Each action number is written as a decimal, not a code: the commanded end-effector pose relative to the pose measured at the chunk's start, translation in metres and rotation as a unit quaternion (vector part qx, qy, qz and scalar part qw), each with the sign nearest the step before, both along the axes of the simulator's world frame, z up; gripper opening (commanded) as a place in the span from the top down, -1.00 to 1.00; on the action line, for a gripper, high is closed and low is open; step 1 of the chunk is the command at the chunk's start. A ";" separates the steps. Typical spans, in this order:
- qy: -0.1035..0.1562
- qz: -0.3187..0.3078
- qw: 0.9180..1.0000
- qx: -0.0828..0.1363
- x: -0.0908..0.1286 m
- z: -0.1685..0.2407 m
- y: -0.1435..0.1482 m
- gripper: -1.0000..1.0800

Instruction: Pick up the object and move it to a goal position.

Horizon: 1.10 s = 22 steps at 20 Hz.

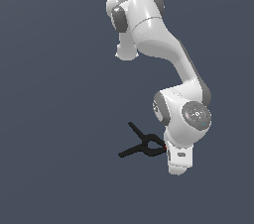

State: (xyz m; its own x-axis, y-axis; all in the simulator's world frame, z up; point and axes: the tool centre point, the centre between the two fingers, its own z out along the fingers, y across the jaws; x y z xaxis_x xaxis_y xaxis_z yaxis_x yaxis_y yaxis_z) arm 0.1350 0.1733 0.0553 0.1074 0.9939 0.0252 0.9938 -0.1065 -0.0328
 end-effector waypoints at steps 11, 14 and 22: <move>0.000 0.000 1.000 0.000 0.004 0.003 0.002 1.00; 0.000 0.000 1.000 0.000 0.007 0.006 0.002 1.00; 0.000 0.000 1.000 0.000 0.018 0.017 0.005 1.00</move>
